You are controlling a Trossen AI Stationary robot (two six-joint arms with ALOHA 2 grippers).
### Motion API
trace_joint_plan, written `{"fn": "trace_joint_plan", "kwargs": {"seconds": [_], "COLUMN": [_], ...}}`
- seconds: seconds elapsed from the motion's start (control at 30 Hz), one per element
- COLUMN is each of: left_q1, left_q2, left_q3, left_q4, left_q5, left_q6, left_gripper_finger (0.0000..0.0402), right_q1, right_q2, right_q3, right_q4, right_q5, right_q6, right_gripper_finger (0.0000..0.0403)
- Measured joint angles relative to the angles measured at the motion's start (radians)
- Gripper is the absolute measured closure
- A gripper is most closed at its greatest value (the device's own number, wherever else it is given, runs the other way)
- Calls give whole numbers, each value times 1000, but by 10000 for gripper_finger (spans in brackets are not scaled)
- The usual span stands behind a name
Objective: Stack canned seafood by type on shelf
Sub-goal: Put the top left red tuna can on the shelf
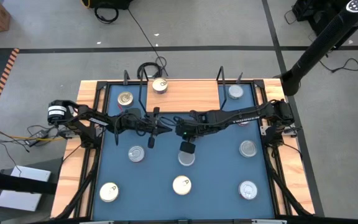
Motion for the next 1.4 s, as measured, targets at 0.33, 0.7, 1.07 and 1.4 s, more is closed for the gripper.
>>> {"fn": "trace_joint_plan", "kwargs": {"seconds": [0.33,0.7,1.07,1.4], "left_q1": [0,0,0,0], "left_q2": [0,0,0,0], "left_q3": [0,0,0,0], "left_q4": [0,-1,-1,-2], "left_q5": [0,0,0,0], "left_q6": [-5,-4,-4,-3], "left_gripper_finger": [400,400,400,400], "right_q1": [-3,-6,-10,-10], "right_q2": [0,0,0,-5], "right_q3": [-63,-235,-350,-398], "right_q4": [57,110,161,214], "right_q5": [-84,-69,20,38], "right_q6": [-107,-127,-131,-157], "right_gripper_finger": [270,268,274,287]}}
